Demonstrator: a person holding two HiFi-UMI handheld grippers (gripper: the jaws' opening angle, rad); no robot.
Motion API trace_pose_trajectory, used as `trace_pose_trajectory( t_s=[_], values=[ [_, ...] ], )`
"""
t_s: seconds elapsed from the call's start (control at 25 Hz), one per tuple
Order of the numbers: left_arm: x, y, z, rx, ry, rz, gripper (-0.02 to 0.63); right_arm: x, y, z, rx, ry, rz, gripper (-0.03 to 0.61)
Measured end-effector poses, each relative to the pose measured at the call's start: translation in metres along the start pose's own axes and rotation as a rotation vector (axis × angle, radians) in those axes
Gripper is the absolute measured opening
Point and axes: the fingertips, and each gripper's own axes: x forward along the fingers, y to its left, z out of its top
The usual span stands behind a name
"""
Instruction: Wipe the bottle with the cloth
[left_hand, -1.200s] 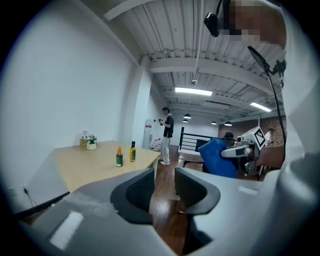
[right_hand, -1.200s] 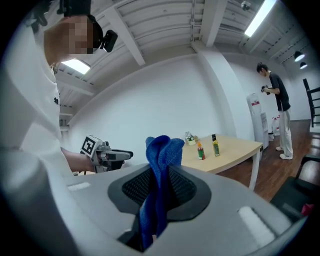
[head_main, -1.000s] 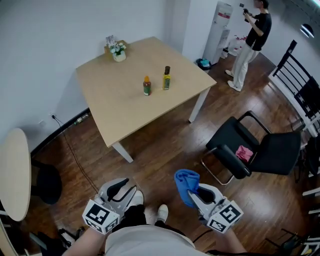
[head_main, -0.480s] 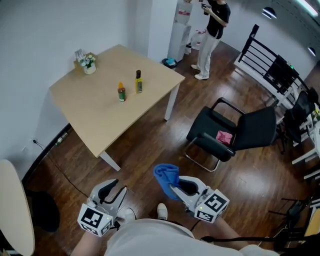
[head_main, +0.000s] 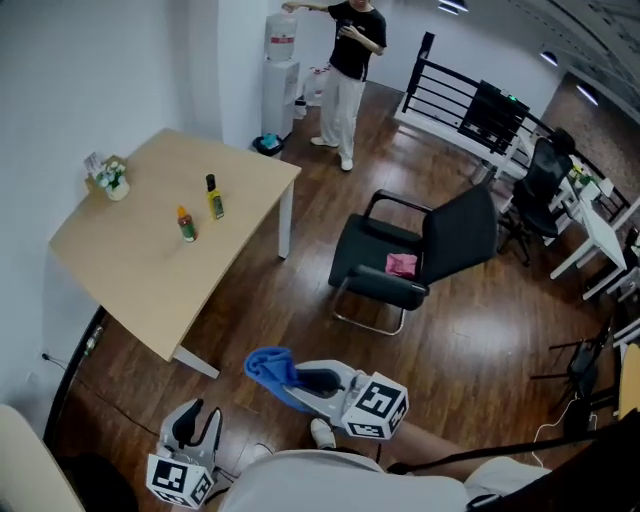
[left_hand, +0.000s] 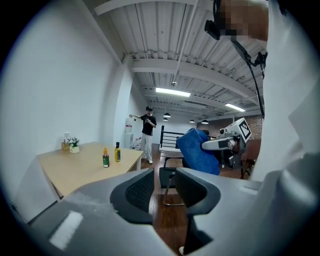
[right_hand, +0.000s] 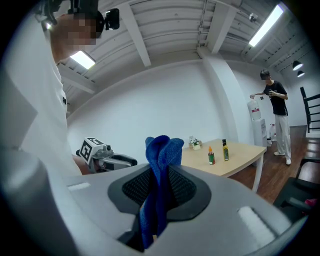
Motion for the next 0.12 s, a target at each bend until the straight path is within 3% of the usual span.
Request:
trace_pose_trajectory(
  t_s=[0.12],
  values=[
    [-0.0141, -0.0024, 0.0008, -0.039, -0.004, 0.031, 0.143, 0.0051, 0.0101, 0.0057, 0.012, 0.002, 0.029, 0.083]
  ],
)
